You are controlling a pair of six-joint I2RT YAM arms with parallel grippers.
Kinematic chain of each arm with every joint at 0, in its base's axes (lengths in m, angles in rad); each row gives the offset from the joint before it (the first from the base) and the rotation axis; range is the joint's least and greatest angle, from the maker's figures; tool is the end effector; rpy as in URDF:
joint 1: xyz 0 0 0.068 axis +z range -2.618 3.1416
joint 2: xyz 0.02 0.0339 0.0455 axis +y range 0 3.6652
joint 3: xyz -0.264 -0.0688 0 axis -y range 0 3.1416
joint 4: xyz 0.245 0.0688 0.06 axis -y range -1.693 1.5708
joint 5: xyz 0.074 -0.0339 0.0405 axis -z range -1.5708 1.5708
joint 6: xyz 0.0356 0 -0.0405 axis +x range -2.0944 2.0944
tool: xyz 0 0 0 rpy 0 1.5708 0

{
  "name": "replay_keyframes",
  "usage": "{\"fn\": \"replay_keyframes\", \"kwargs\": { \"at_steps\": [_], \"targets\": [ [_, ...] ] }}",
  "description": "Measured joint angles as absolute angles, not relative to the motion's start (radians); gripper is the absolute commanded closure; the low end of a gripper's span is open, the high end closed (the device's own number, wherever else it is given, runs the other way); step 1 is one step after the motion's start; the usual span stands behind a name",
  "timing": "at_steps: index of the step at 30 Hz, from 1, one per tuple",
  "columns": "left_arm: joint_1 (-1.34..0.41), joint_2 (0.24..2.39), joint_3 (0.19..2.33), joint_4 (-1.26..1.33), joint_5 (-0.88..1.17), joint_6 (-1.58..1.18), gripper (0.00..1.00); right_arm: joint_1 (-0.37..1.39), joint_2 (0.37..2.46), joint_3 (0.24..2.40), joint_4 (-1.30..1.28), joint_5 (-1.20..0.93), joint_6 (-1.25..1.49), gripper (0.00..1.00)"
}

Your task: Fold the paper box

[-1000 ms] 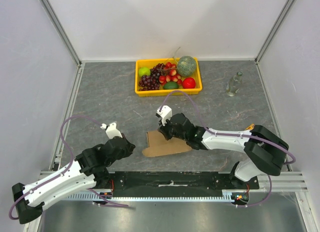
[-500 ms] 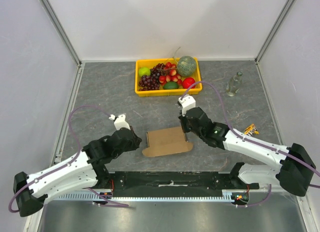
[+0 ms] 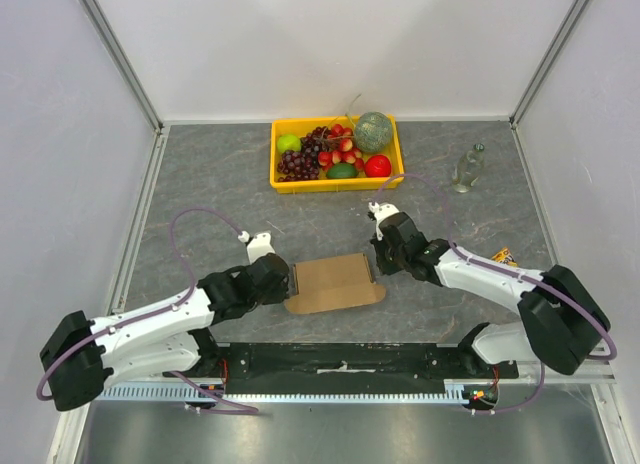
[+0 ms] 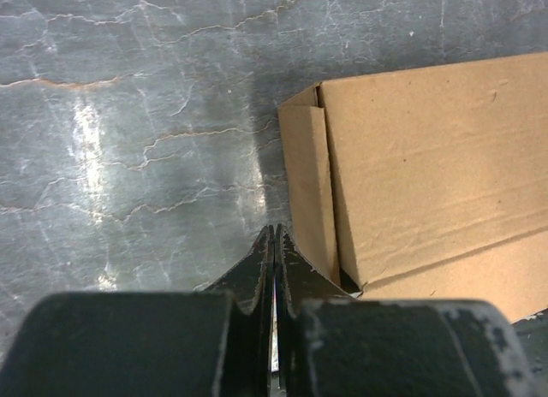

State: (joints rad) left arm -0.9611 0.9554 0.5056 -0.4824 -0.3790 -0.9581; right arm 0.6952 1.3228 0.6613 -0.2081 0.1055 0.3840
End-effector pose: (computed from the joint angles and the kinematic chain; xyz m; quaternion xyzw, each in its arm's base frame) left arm 0.1128 -0.1385 0.1906 -0.0577 0.9325 -0.1498 0.3234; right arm 0.1990 0.1611 0.1827 -0.1275 0.9293 0.1337 0.3197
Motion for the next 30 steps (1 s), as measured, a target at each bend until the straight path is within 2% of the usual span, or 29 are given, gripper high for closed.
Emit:
{"fn": "replay_keyframes", "kwargs": {
  "at_steps": [8, 17, 30],
  "targets": [
    [-0.939, 1.061, 0.502, -0.365, -0.332, -0.925, 0.98, 0.693, 1.377, 0.627, -0.150, -0.044, 0.420, 1.00],
    [-0.900, 1.203, 0.519, -0.266, -0.303, -0.865, 0.98, 0.667, 1.378, 0.623, -0.111, -0.072, 0.445, 1.00],
    [-0.677, 1.428, 0.714, -0.147, -0.189, -0.701, 0.98, 0.532, 1.520, 0.778, -0.097, -0.041, 0.407, 1.00]
  ]
}}
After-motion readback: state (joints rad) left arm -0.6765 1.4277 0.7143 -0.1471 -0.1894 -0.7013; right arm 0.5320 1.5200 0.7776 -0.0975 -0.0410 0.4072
